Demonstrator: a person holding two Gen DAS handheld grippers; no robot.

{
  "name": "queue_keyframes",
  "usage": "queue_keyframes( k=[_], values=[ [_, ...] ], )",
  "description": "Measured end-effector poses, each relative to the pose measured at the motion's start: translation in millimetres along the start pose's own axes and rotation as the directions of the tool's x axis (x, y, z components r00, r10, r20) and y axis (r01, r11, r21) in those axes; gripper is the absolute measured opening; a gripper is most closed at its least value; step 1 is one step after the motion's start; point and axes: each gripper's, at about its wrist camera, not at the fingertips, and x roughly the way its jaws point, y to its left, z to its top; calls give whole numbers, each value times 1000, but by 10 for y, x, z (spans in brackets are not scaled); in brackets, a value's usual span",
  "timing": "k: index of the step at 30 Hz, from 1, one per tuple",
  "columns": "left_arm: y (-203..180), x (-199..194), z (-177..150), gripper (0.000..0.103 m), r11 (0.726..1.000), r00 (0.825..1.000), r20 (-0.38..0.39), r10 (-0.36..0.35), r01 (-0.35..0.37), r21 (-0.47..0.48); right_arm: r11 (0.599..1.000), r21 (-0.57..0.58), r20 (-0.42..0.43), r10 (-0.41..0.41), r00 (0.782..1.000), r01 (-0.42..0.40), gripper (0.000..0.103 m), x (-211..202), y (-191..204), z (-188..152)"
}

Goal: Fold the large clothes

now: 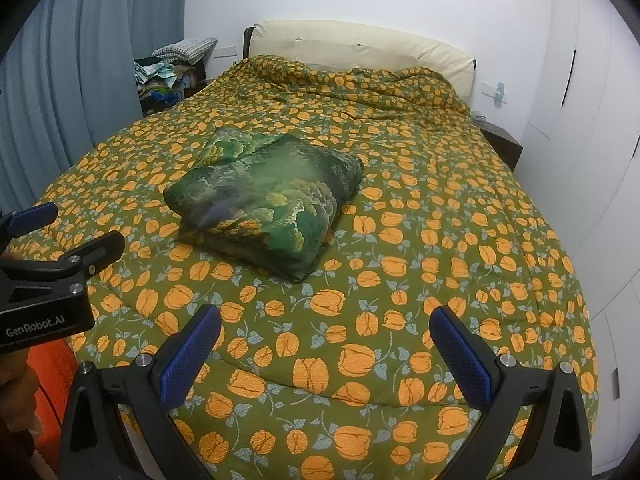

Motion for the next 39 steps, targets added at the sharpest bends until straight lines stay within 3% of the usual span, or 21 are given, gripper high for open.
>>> queue_keyframes(
  k=[39],
  values=[
    [26, 49, -32, 103, 1000, 1000, -7, -5, 5, -10, 999, 36, -25, 37, 999, -36, 103, 52, 1, 33]
  ],
)
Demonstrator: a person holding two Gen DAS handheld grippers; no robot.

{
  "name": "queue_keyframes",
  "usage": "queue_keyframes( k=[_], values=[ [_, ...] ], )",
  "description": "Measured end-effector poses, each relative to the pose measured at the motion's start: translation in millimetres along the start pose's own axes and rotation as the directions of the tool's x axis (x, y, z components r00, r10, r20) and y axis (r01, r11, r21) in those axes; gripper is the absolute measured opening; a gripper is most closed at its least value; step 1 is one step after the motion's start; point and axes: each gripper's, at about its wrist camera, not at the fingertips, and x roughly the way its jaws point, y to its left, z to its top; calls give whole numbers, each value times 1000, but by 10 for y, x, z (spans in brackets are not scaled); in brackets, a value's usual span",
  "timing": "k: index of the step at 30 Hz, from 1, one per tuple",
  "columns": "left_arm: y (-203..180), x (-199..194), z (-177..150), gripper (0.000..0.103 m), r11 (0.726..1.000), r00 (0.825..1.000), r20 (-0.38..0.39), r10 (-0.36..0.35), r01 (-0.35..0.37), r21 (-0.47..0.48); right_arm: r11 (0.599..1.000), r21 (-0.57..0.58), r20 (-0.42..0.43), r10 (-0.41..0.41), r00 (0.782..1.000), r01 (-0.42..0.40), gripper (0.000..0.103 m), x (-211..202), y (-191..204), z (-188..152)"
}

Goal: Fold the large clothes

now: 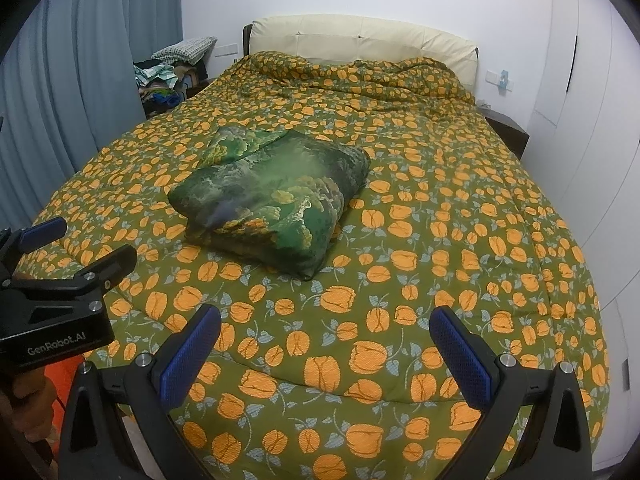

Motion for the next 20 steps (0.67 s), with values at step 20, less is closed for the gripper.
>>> queue_keyframes(
  k=[20],
  values=[
    [123, -10, -74, 103, 999, 998, 44, 41, -40, -8, 1000, -4, -9, 4, 1000, -4, 103, 41, 2, 2]
  ],
)
